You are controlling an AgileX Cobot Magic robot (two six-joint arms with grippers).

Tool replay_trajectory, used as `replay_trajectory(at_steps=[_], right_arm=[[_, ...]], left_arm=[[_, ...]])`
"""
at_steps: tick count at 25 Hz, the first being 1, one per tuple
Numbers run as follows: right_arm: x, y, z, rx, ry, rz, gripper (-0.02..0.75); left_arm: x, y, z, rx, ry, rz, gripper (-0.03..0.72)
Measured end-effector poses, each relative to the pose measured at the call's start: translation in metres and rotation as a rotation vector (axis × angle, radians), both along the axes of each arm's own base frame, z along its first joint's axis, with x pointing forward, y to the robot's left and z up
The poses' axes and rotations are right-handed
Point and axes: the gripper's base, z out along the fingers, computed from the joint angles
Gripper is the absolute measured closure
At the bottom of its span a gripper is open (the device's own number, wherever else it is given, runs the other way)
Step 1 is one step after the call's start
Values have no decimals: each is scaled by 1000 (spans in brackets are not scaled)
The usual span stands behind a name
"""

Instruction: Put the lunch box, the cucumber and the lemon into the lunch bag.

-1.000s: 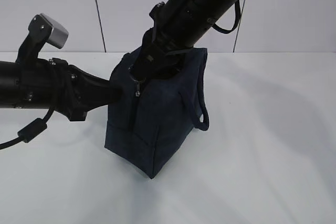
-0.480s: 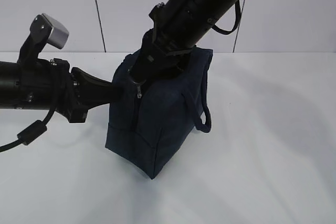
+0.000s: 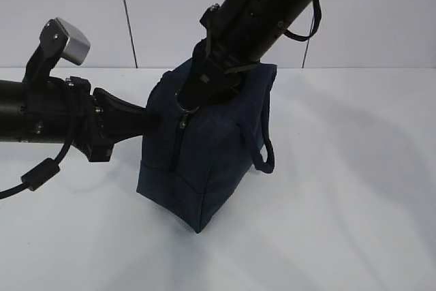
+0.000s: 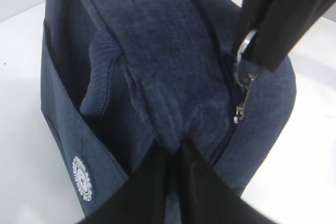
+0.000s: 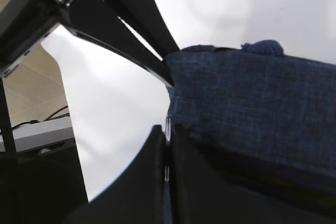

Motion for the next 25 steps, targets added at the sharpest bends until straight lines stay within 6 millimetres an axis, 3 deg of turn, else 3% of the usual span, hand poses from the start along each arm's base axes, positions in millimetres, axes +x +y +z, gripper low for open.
replay_trajectory(at_steps=[12, 25], right_arm=[[0, -1, 0, -7, -2, -1, 717], [-5, -3, 15, 10, -36, -2, 717]], left_arm=[[0, 0, 0, 3, -7, -5, 677], [0, 0, 0, 0, -9, -3, 678]])
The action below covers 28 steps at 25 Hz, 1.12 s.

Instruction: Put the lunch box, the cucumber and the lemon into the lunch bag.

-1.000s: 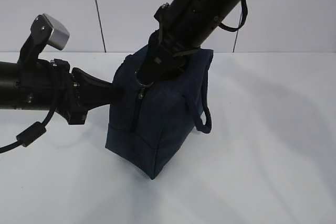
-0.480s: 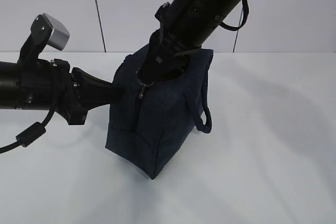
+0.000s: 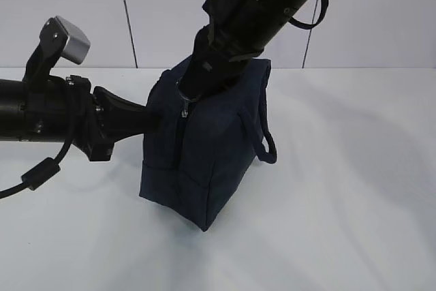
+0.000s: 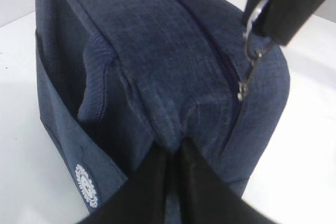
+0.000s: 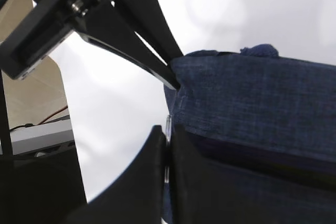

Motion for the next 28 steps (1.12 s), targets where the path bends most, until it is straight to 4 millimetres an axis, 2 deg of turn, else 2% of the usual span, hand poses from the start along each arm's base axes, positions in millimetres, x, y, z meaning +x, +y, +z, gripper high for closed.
replay_trajectory(at_steps=[15, 28], right_arm=[[9, -1, 11, 27, -81, -40, 717], [36, -33, 14, 76, -128, -183, 717]], left_arm=[[0, -1, -6, 11, 14, -21, 678], [-1, -1, -8, 29, 12, -43, 678]])
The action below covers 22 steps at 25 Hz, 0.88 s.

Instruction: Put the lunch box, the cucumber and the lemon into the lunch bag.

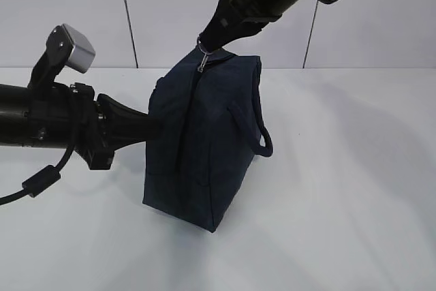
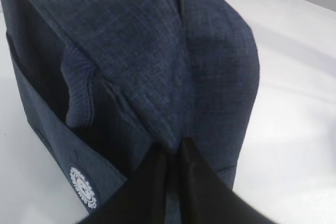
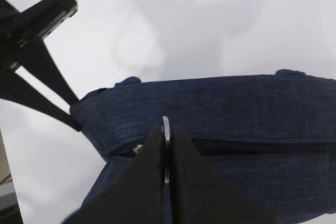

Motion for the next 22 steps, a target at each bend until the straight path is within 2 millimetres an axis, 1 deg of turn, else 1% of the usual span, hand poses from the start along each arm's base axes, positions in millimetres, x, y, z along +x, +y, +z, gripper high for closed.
replay_trajectory(at_steps=[2, 8, 13, 17, 22], right_arm=[[6, -3, -4, 17, 10, -16, 717], [29, -8, -28, 60, 47, -60, 717], [39, -13, -45, 62, 85, -73, 717], [43, -15, -46, 75, 89, -78, 717], [41, -18, -29, 119, 114, -30, 717]], left_arm=[[0, 0, 0, -6, 2, -6, 678], [-1, -1, 0, -10, 5, -11, 678], [-1, -1, 0, -12, 10, -9, 678], [0, 0, -1, -4, 14, 3, 679], [1, 1, -1, 6, 14, 17, 679]])
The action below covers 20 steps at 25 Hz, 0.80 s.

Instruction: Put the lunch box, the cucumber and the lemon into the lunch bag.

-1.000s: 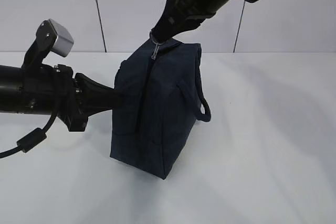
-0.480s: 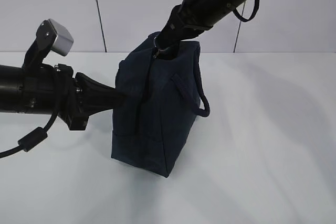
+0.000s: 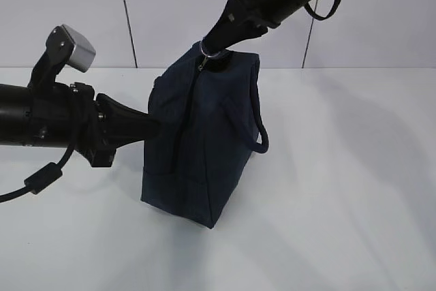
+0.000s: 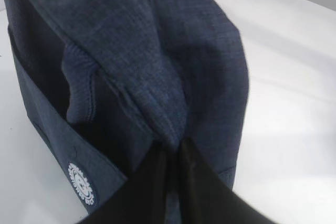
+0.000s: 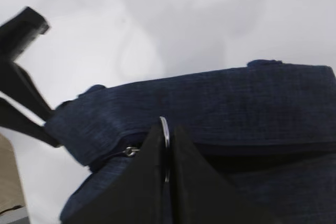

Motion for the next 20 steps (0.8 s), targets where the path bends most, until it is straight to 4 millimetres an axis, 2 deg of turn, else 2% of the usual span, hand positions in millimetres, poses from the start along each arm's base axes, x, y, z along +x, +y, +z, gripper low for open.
replay_trajectory(at_steps=[3, 12, 20], right_arm=[[-4, -1, 8, 5, 33, 35, 717], [-9, -2, 15, 52, 104, 39, 717], [-12, 3, 12, 16, 113, 39, 717]], left_arm=[[0, 0, 0, -1, 0, 2, 679], [0, 0, 0, 2, 0, 4, 679], [0, 0, 0, 2, 0, 2, 679]])
